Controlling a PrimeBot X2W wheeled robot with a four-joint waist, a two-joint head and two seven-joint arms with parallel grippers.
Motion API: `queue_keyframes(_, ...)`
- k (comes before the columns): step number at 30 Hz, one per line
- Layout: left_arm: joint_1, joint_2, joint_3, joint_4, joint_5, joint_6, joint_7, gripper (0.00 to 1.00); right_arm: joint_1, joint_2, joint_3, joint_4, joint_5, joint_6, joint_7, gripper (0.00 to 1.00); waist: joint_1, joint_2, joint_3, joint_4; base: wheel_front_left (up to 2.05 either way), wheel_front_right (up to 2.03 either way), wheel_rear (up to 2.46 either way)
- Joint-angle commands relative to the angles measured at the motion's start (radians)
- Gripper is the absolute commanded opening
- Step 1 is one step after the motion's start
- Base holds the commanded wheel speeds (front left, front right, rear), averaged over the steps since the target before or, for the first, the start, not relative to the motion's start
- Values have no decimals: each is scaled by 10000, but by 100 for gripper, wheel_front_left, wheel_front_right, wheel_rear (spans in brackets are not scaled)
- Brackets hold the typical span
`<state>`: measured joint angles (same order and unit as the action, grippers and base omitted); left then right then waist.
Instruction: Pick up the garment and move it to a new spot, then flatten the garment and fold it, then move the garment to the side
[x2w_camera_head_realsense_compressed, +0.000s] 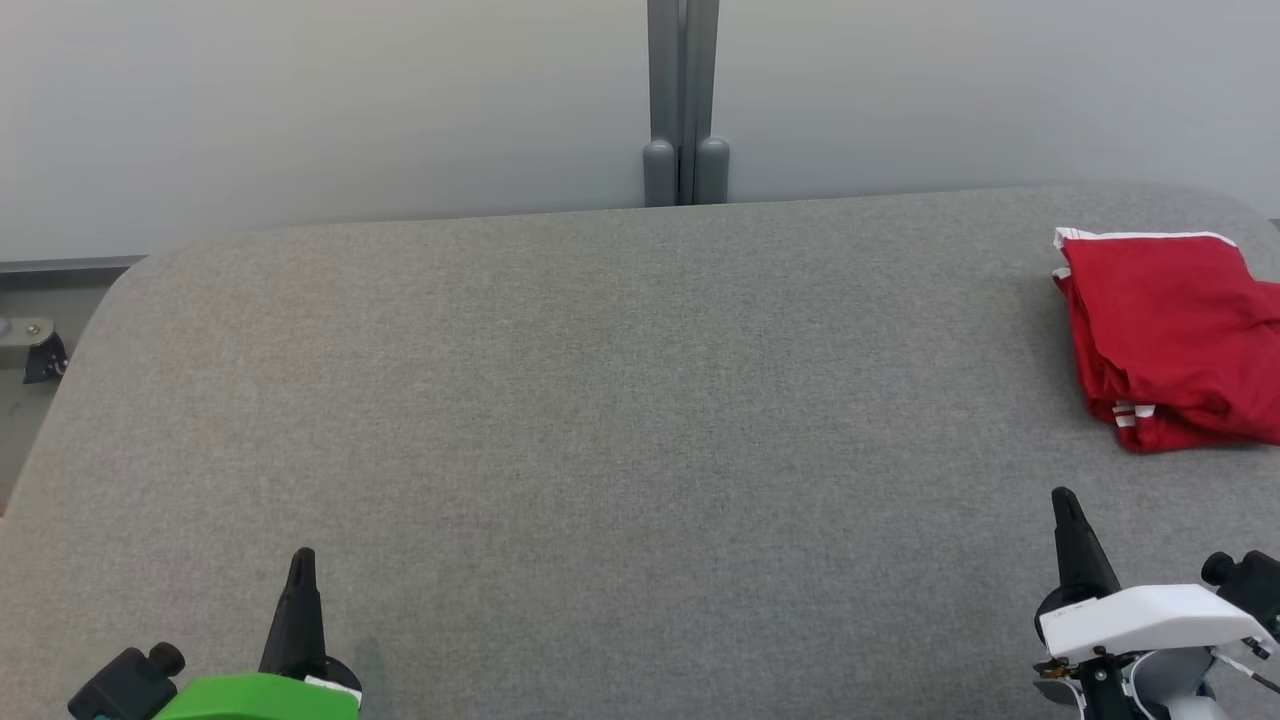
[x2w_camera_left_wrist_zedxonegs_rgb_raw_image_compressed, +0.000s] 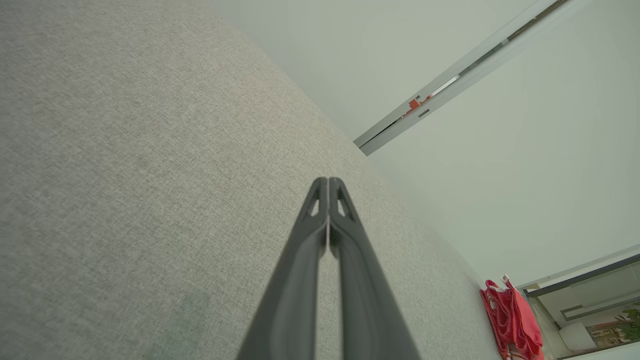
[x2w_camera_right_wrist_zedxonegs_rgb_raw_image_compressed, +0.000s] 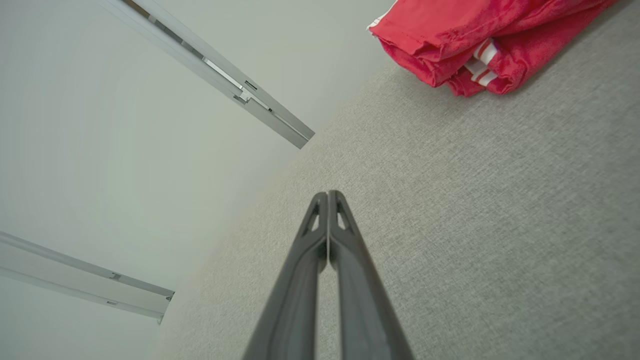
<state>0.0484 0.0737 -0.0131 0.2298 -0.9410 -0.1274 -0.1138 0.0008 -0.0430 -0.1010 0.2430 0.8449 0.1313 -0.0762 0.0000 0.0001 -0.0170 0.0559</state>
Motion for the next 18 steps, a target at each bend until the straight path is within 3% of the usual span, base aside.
queue_keyframes(1, -300, 83, 55, -95, -342, -31, 78, 0, -263, -59, -31, -120, 347, -2, 77, 0, 0, -1, 4, -10, 0, 0, 0)
queue_keyframes(18, -664, 114, 254, -42, -2224, -37, 570, 0, -522, -70, -62, -88, 2368, -4, 591, 0, 0, -1, 46, -127, 0, 0, 0)
